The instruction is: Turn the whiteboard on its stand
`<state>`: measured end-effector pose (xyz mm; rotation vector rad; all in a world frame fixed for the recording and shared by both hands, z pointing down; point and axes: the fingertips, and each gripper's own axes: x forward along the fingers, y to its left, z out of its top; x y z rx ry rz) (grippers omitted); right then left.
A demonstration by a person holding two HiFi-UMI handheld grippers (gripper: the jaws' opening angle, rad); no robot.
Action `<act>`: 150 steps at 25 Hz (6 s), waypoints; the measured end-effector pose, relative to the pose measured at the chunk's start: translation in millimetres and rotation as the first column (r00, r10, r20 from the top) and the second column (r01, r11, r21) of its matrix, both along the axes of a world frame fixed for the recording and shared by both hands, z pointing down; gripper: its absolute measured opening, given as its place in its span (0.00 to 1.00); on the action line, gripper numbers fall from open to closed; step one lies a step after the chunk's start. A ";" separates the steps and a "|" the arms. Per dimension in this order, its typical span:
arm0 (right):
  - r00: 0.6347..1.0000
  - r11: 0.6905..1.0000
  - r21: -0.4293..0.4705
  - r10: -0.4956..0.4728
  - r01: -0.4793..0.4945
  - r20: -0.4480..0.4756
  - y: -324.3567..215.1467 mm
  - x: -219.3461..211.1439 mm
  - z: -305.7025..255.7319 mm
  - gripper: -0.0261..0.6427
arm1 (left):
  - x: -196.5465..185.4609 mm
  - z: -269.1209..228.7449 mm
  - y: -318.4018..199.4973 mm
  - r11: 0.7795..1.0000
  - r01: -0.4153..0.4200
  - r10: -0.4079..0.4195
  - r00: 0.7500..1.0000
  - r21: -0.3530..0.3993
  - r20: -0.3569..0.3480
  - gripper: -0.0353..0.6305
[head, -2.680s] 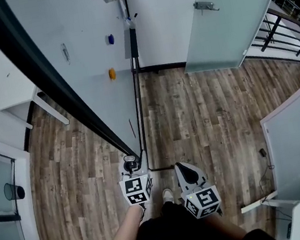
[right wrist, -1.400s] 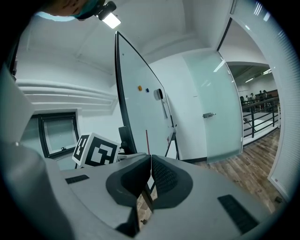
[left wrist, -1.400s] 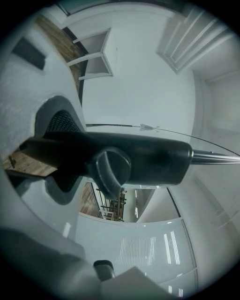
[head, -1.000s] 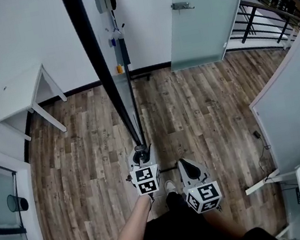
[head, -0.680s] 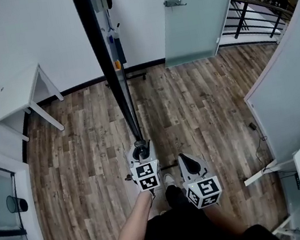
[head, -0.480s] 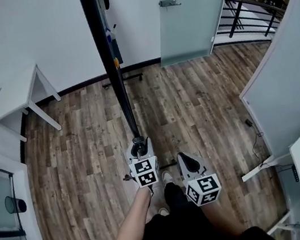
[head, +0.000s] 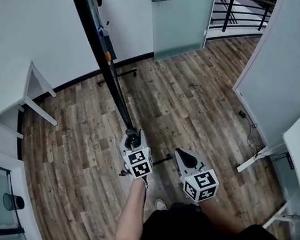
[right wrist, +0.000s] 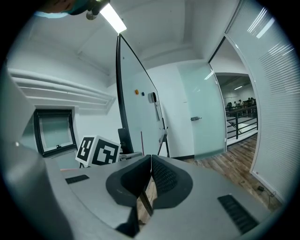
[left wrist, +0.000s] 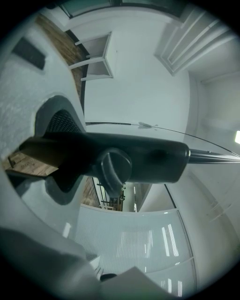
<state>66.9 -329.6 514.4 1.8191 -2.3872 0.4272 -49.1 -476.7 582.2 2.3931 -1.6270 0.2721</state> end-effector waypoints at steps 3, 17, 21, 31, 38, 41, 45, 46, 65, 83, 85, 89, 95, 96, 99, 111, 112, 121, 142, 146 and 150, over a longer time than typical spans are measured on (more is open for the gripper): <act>1.000 1.000 -0.007 -0.014 0.014 -0.001 18.3 2.9 1.7 0.06 | 0.7 2.1 19.3 1.000 0.006 -0.006 1.000 -0.002 0.000 0.33; 0.997 0.996 -0.032 -0.080 0.081 0.015 101.8 -2.9 7.0 0.06 | -13.6 4.6 94.0 1.000 0.012 -0.012 1.000 -0.008 0.005 0.33; 0.996 0.995 -0.037 -0.088 0.088 0.019 120.4 0.2 9.7 0.06 | -11.6 5.3 113.3 1.000 0.014 -0.014 1.000 -0.005 0.007 0.33; 0.993 0.993 -0.038 -0.110 0.111 0.030 143.7 1.2 17.5 0.06 | -13.8 5.8 139.5 1.000 0.026 -0.026 1.000 0.002 0.008 0.33; 0.991 0.991 -0.032 -0.129 0.131 0.044 152.9 6.3 18.5 0.06 | -13.2 5.4 152.0 1.000 0.030 -0.030 0.999 0.004 0.012 0.33; 0.989 0.990 -0.028 -0.137 0.138 0.046 158.6 6.8 19.0 0.06 | -15.0 6.5 158.0 1.000 0.028 -0.028 1.000 0.002 0.012 0.33; 0.988 0.989 -0.025 -0.143 0.145 0.049 167.6 11.6 24.1 0.06 | -14.7 9.8 168.3 0.999 0.031 -0.031 0.999 0.005 0.014 0.33; 0.988 0.989 -0.025 -0.144 0.146 0.049 169.5 13.2 24.7 0.06 | -14.1 10.2 170.8 0.999 0.031 -0.032 0.999 0.006 0.015 0.33; 0.981 0.982 -0.038 -0.181 0.184 0.063 237.8 19.2 33.9 0.06 | -19.3 9.0 250.8 0.999 0.047 -0.047 0.999 0.020 0.012 0.33; 0.954 0.955 -0.046 -0.289 0.293 0.081 329.7 40.3 42.4 0.06 | -15.4 9.6 360.5 0.997 0.064 -0.064 0.998 0.041 0.011 0.32; 0.950 0.951 -0.046 -0.302 0.307 0.083 342.2 46.7 44.7 0.06 | -12.2 11.4 373.9 0.997 0.070 -0.070 0.997 0.043 0.012 0.32; 0.942 0.944 -0.046 -0.322 0.327 0.089 362.5 49.3 39.6 0.06 | -11.9 10.0 395.0 0.996 0.075 -0.075 0.997 0.042 0.012 0.32; 0.939 0.940 -0.048 -0.332 0.337 0.088 393.2 51.2 37.3 0.06 | -10.7 15.5 434.4 0.997 0.076 -0.077 0.997 0.033 0.010 0.33; 0.940 0.941 -0.049 -0.331 0.336 0.087 397.5 51.1 36.9 0.06 | -10.0 15.8 440.8 0.997 0.076 -0.076 0.997 0.032 0.010 0.33; 0.941 0.942 -0.055 -0.327 0.332 0.083 411.7 46.2 34.9 0.06 | -10.5 16.0 460.7 0.997 0.075 -0.076 0.997 0.026 0.008 0.33; 0.957 0.953 -0.092 -0.286 0.290 0.048 461.3 17.8 39.8 0.06 | -8.5 18.1 527.4 0.998 0.069 -0.069 0.997 0.012 0.016 0.33; 0.959 0.954 -0.095 -0.280 0.283 0.046 465.8 15.8 40.1 0.06 | -8.5 18.0 533.4 0.998 0.069 -0.069 0.997 0.011 0.016 0.33; 0.975 0.969 -0.106 -0.221 0.223 0.035 499.8 6.2 40.2 0.06 | -8.6 12.6 577.8 0.997 0.077 -0.078 0.997 0.011 0.007 0.33; 0.978 0.970 -0.127 -0.204 0.208 0.038 541.9 6.5 50.2 0.06 | -1.0 17.0 652.7 0.997 0.079 -0.079 0.996 -0.011 0.031 0.33; 0.978 0.971 -0.121 -0.204 0.207 0.038 546.5 6.5 48.5 0.06 | -2.7 17.9 665.8 0.996 0.088 -0.087 0.996 -0.007 0.028 0.33; 0.979 0.971 -0.126 -0.200 0.204 0.037 549.2 11.5 47.9 0.06 | 0.9 16.6 675.3 0.996 0.085 -0.084 0.996 -0.014 0.033 0.33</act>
